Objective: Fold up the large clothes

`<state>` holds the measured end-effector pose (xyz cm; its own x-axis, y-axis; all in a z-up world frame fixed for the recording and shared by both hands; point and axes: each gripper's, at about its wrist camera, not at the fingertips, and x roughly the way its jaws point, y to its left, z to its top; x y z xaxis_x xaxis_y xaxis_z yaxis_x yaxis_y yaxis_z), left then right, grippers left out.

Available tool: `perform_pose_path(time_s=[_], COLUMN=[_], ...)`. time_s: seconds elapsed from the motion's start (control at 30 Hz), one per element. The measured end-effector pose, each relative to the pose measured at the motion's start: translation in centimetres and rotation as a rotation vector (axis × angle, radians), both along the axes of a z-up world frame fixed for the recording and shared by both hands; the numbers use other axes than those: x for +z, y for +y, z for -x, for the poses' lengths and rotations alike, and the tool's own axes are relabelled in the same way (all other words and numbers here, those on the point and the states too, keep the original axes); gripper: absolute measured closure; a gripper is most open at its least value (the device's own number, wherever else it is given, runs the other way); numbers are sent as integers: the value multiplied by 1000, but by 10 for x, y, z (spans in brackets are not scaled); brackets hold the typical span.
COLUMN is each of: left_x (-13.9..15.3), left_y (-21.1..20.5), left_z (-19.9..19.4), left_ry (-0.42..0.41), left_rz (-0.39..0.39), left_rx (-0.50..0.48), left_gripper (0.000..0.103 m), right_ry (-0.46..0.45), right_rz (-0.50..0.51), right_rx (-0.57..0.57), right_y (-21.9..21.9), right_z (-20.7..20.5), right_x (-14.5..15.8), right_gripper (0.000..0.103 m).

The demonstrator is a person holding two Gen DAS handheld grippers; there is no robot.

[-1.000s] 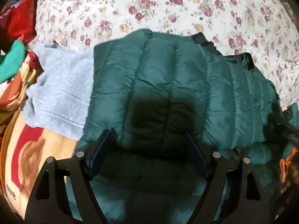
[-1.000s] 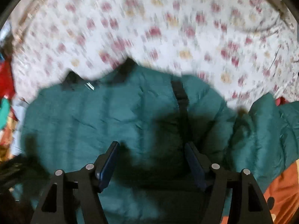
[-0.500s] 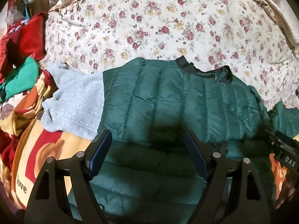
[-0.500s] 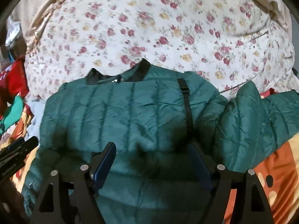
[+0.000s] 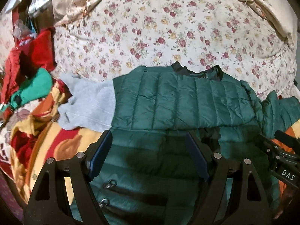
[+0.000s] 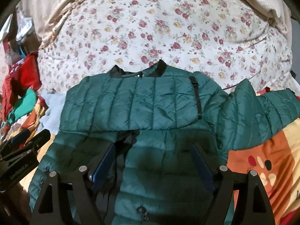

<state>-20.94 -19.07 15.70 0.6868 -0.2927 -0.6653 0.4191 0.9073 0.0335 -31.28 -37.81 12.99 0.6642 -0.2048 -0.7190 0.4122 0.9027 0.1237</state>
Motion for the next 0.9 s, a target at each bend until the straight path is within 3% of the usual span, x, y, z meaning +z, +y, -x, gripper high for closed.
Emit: perform_pose_path(time_s=[0.1, 0.2, 0.4, 0.6, 0.9], left_x=[10, 19, 29, 22, 0], left_y=[4, 8, 18, 10, 9], left_z=[12, 21, 20, 0, -26], left_ry=[-20, -41, -60, -15, -28], left_rz=[23, 25, 27, 37, 50], left_rx=[-23, -33, -21, -85, -93], left_gripper=[23, 23, 23, 23, 23], right_ry=[-16, -40, -28, 9, 21], right_rz=[26, 41, 44, 63, 57], right_rx=[-2, -17, -26, -62, -146], right_y=[7, 11, 17, 20, 13], right_z=[13, 23, 21, 15, 1], right_x=[8, 14, 11, 9, 6], right_gripper=[22, 13, 12, 12, 12])
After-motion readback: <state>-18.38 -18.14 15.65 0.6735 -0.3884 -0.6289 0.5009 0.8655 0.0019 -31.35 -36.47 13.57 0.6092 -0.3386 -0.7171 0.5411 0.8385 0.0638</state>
